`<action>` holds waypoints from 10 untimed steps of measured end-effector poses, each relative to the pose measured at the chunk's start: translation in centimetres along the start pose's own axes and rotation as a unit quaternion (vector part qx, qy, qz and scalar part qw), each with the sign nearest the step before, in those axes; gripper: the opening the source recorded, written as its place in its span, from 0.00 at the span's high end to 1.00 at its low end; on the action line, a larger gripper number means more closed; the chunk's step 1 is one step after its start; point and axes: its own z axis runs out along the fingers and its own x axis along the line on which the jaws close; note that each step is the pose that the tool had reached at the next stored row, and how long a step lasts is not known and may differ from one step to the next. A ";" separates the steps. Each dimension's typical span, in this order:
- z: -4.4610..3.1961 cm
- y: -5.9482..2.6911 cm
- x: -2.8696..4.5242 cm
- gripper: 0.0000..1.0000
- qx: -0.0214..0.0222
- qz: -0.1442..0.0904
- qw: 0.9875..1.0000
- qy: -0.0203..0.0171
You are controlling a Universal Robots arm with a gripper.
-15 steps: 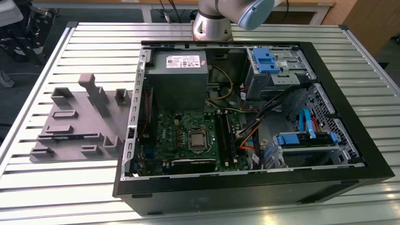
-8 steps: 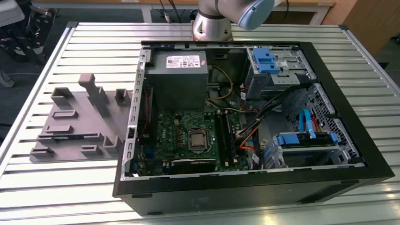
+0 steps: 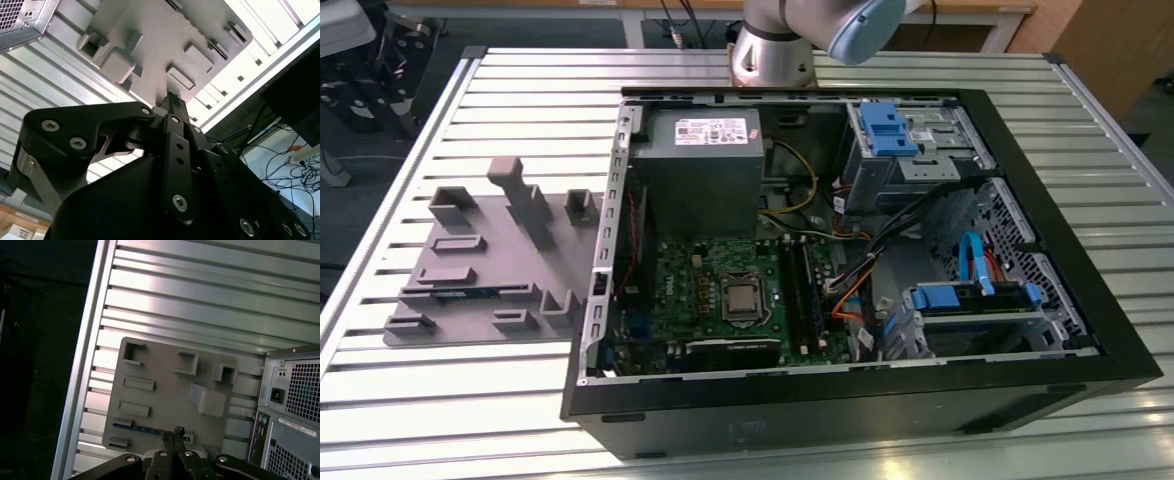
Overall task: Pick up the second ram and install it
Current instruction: 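Pick up the second ram and move it above second insertion slot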
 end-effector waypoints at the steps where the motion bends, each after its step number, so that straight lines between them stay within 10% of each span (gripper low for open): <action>1: 0.00 0.00 0.00 0.89 0.000 -0.001 1.000 0.000; 10: 0.00 0.00 0.00 0.89 0.000 -0.011 1.000 0.000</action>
